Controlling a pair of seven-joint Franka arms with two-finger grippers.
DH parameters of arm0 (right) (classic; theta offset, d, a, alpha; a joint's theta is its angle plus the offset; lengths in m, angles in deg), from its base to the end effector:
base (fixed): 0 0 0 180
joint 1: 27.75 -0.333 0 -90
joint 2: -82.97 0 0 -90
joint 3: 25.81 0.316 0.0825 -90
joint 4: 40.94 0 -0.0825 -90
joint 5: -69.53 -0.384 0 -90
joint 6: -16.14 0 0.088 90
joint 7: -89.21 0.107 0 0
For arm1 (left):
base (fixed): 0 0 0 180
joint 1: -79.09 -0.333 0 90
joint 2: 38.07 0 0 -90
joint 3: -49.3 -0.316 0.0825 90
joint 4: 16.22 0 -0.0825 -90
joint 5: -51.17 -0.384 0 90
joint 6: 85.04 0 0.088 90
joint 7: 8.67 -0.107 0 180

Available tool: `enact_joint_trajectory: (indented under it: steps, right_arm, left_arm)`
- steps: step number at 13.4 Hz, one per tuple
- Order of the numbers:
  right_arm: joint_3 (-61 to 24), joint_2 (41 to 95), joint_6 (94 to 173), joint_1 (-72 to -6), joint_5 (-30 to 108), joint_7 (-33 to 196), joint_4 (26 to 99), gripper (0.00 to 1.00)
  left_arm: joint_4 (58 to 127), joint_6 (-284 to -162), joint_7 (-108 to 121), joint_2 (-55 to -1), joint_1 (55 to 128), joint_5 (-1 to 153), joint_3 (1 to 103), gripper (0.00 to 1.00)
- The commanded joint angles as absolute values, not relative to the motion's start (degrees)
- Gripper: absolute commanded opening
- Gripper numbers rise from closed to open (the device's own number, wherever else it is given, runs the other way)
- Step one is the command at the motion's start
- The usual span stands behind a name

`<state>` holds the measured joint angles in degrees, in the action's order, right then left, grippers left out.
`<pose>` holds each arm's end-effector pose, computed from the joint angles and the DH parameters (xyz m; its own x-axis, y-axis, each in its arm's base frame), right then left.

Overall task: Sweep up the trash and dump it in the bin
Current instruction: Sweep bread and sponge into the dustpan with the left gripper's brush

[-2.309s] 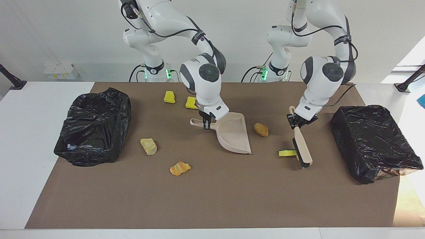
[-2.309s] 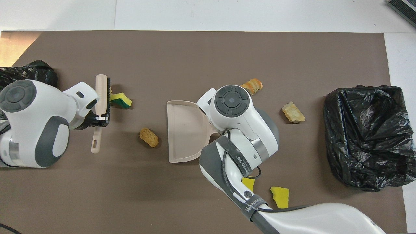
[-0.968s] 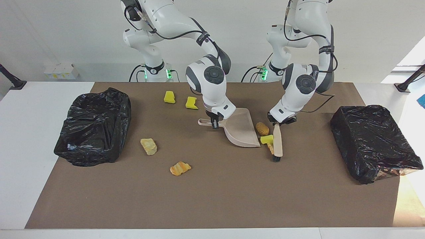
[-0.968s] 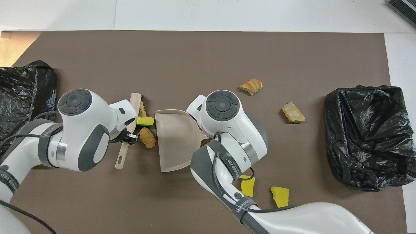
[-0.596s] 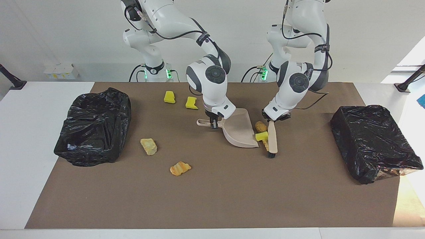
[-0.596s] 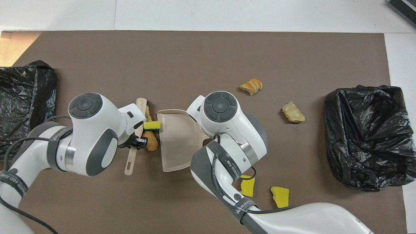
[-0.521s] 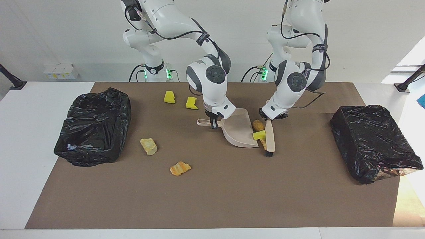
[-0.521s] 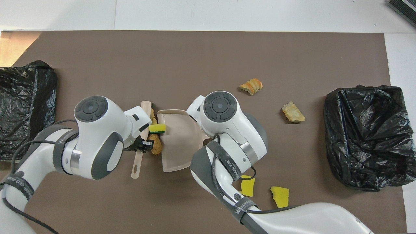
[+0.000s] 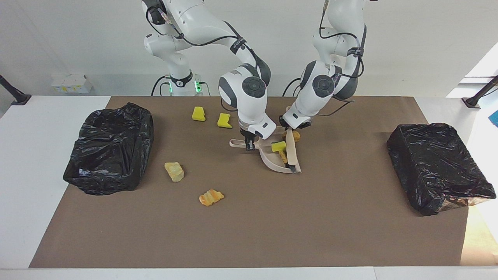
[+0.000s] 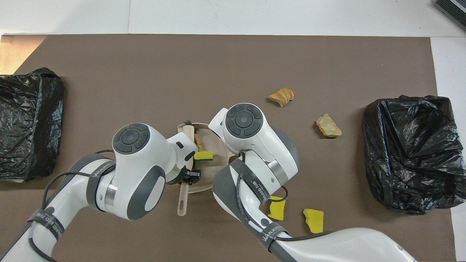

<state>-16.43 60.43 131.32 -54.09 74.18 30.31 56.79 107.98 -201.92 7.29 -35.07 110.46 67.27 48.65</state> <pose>0.5350 0.3669 0.3594 -0.1099 0.9927 -0.0495 0.9921 0.1064 -0.0669 0.4421 -0.2807 0.3585 0.9613 -0.1235 -0.2463 -0.0857 -0.9836 0.1587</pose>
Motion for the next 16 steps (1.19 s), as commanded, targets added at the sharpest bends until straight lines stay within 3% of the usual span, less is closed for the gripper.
enact_joint_trajectory:
  steps: [1,7,10,12,16]
  right_arm:
    - [-15.96,61.08,130.75,-54.82,77.18,31.11,56.88,0.00]
    - [-15.96,62.31,130.83,-54.03,77.00,30.76,58.11,0.00]
    - [-15.87,62.40,131.19,-53.94,77.00,30.67,58.29,0.00]
    - [-15.88,62.40,131.27,-53.94,76.83,30.85,58.29,0.00]
    - [-15.96,62.49,131.27,-54.03,76.74,31.29,58.37,0.00]
  left_arm:
    - [108.94,-200.44,8.98,-39.03,110.38,68.31,47.54,0.00]
    - [109.20,-192.81,36.89,-43.25,110.02,64.71,47.19,0.00]
    - [115.60,-192.26,48.98,-47.64,110.38,64.53,47.36,0.00]
    - [123.57,-194.79,48.28,-52.64,110.72,64.53,47.71,0.00]
    - [126.87,-208.93,44.96,-48.81,116.87,64.79,47.89,0.00]
